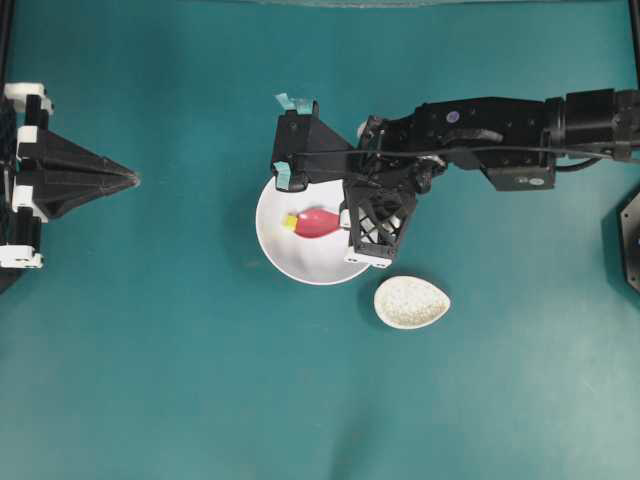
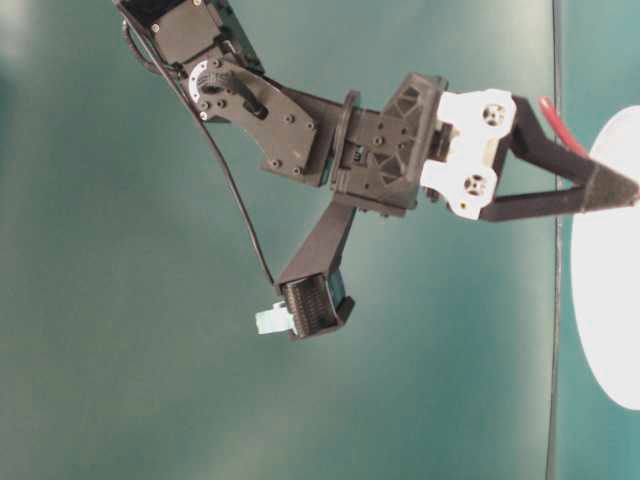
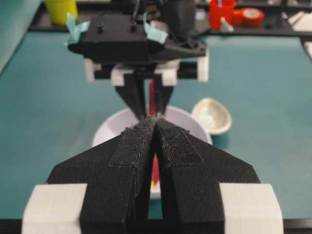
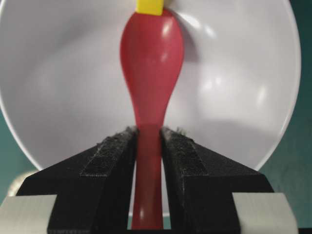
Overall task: Scoop the yellow hexagonal prism block from the bowl with a spoon using the right arm.
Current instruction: 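Tilt the spoon up to hold the yellow block on it, then raise the spoon with the block and pull the right arm back right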
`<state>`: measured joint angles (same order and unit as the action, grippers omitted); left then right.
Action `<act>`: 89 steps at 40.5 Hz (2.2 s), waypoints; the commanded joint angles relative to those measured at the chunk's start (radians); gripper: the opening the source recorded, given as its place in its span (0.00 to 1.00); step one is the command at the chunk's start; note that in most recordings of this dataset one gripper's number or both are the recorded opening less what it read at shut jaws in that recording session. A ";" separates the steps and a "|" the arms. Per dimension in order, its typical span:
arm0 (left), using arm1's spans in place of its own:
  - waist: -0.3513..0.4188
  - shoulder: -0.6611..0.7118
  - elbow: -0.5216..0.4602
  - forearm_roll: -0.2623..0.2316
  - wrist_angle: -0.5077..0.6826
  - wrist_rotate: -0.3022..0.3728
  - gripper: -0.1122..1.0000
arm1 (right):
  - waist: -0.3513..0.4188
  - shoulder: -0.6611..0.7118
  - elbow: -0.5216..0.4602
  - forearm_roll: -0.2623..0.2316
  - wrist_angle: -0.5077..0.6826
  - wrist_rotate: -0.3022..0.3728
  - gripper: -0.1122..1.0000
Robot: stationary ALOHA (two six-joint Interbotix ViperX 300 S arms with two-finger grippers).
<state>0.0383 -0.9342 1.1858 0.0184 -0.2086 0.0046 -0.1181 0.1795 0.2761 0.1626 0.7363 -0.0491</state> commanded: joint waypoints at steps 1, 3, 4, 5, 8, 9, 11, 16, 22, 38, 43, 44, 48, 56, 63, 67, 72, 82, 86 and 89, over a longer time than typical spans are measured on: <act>0.003 0.008 -0.009 0.003 -0.006 0.002 0.10 | 0.002 -0.015 -0.023 0.005 -0.032 -0.002 0.31; 0.002 0.008 -0.009 0.003 -0.006 0.002 0.10 | 0.002 -0.015 -0.023 0.005 -0.046 -0.002 0.31; 0.003 0.008 -0.009 0.003 -0.006 0.002 0.10 | 0.002 -0.015 -0.025 0.005 -0.051 -0.002 0.31; 0.003 0.008 -0.009 0.002 -0.006 0.002 0.10 | 0.002 -0.015 -0.023 0.003 -0.057 -0.002 0.31; 0.003 0.008 -0.009 0.003 -0.005 0.002 0.10 | 0.002 -0.015 -0.023 0.005 -0.074 -0.002 0.31; 0.002 0.008 -0.009 0.003 -0.006 0.002 0.10 | 0.002 -0.015 -0.023 0.003 -0.078 -0.002 0.31; 0.003 0.008 -0.009 0.003 -0.006 0.002 0.10 | 0.002 -0.015 -0.023 0.005 -0.083 -0.002 0.31; 0.003 0.008 -0.009 0.003 -0.006 0.002 0.10 | 0.002 -0.017 -0.025 0.003 -0.087 -0.002 0.31; 0.003 0.008 -0.009 0.003 -0.006 0.002 0.10 | 0.002 -0.017 -0.025 0.003 -0.089 -0.003 0.31; 0.003 0.008 -0.009 0.003 -0.005 0.002 0.10 | 0.002 -0.021 -0.023 0.003 -0.114 -0.003 0.31; 0.003 0.008 -0.009 0.003 -0.006 0.002 0.10 | 0.002 -0.031 -0.018 0.003 -0.123 -0.003 0.31; 0.003 0.008 -0.009 0.003 -0.005 0.002 0.10 | 0.002 -0.032 -0.017 0.003 -0.124 -0.003 0.31; 0.003 0.008 -0.009 0.003 -0.005 0.002 0.10 | 0.002 -0.037 -0.011 0.003 -0.135 -0.003 0.31; 0.003 0.008 -0.009 0.003 -0.006 0.000 0.10 | 0.002 -0.054 0.021 0.003 -0.175 -0.002 0.31; 0.003 0.008 -0.009 0.003 -0.006 0.002 0.10 | 0.002 -0.084 0.078 0.005 -0.247 0.003 0.31; 0.003 0.008 -0.009 0.003 -0.006 0.002 0.10 | 0.005 -0.106 0.118 0.008 -0.299 0.003 0.31; 0.003 0.008 -0.009 0.003 -0.005 0.002 0.10 | 0.012 -0.138 0.176 0.008 -0.374 0.005 0.31; 0.003 0.008 -0.008 0.003 -0.005 0.002 0.10 | 0.031 -0.219 0.324 0.009 -0.588 0.014 0.31; 0.003 0.008 -0.008 0.003 -0.005 0.002 0.10 | 0.044 -0.242 0.377 0.009 -0.672 0.015 0.31; 0.003 0.008 -0.008 0.003 -0.006 0.002 0.10 | 0.055 -0.250 0.411 0.011 -0.733 0.015 0.31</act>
<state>0.0383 -0.9342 1.1858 0.0184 -0.2102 0.0046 -0.0767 -0.0383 0.6703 0.1703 0.0644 -0.0337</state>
